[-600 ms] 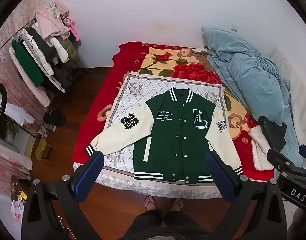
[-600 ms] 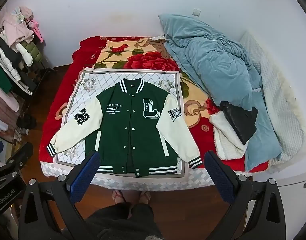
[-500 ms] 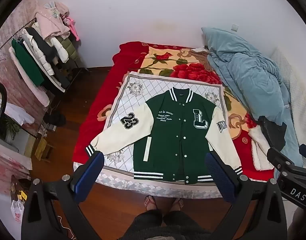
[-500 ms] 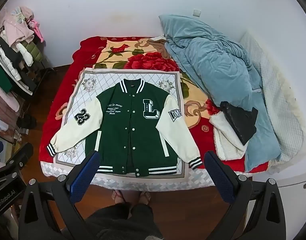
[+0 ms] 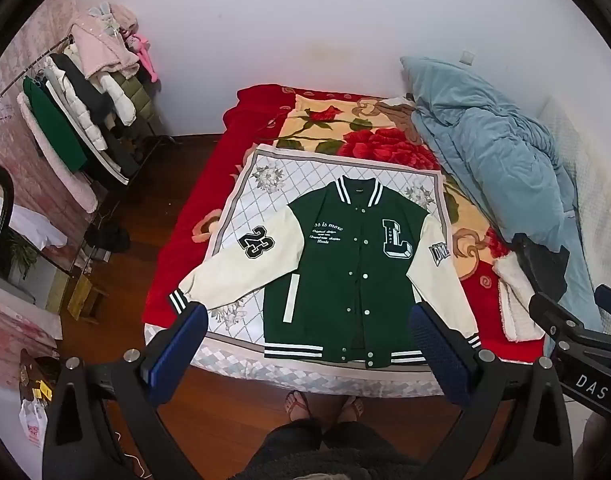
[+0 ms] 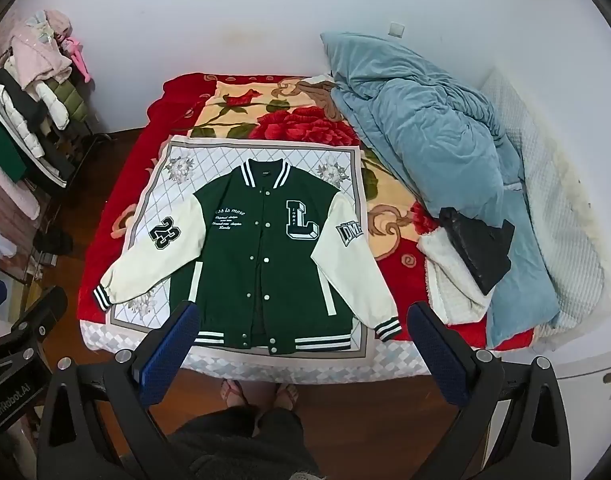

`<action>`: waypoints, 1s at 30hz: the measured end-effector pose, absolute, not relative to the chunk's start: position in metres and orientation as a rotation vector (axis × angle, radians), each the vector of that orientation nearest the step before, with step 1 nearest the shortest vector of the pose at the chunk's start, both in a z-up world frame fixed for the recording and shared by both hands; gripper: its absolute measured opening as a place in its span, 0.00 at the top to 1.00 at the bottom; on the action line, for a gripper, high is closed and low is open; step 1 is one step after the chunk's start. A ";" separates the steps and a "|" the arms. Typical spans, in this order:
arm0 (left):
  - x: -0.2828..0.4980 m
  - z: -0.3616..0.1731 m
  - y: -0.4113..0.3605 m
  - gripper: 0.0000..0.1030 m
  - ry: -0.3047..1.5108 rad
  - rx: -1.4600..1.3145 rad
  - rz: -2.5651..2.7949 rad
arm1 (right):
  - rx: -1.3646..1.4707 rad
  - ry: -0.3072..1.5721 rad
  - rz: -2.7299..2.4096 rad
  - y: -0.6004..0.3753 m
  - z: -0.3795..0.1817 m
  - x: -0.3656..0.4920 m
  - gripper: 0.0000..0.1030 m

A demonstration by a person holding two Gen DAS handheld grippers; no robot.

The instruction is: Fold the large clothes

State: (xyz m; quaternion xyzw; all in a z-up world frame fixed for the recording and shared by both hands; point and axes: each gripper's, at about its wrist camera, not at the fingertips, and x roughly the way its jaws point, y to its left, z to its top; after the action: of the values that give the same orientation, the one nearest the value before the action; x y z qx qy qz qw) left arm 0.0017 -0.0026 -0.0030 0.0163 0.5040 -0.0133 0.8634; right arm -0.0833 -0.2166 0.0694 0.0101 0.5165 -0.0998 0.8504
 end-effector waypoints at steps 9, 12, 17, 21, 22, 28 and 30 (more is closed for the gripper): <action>0.001 0.009 -0.010 0.00 1.057 0.030 -0.032 | 0.018 1.088 -0.207 -0.215 0.072 -0.085 0.00; 0.000 0.011 -0.014 0.00 1.054 0.030 -0.030 | 0.014 1.084 -0.209 -0.214 0.073 -0.085 0.00; 0.000 0.015 -0.020 0.00 1.056 0.029 -0.032 | 0.009 1.083 -0.201 -0.216 0.077 -0.086 0.00; 0.000 0.018 -0.022 0.00 1.057 0.027 -0.031 | 0.008 1.082 -0.201 -0.215 0.077 -0.087 0.00; -0.001 0.011 -0.015 0.00 1.053 0.027 -0.032 | 0.007 1.082 -0.202 -0.215 0.078 -0.087 0.00; -0.001 0.018 -0.021 0.00 1.053 0.025 -0.032 | 0.003 1.081 -0.203 -0.216 0.078 -0.087 0.00; -0.001 0.021 -0.025 0.00 1.051 0.026 -0.032 | 0.004 1.081 -0.202 -0.216 0.078 -0.087 0.00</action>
State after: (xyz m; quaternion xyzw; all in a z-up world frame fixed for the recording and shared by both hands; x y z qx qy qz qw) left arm -0.0014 -0.0247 0.0211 0.0123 0.5015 -0.0151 0.8649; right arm -0.0874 -0.2161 0.0782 0.0021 0.5136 -0.0961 0.8526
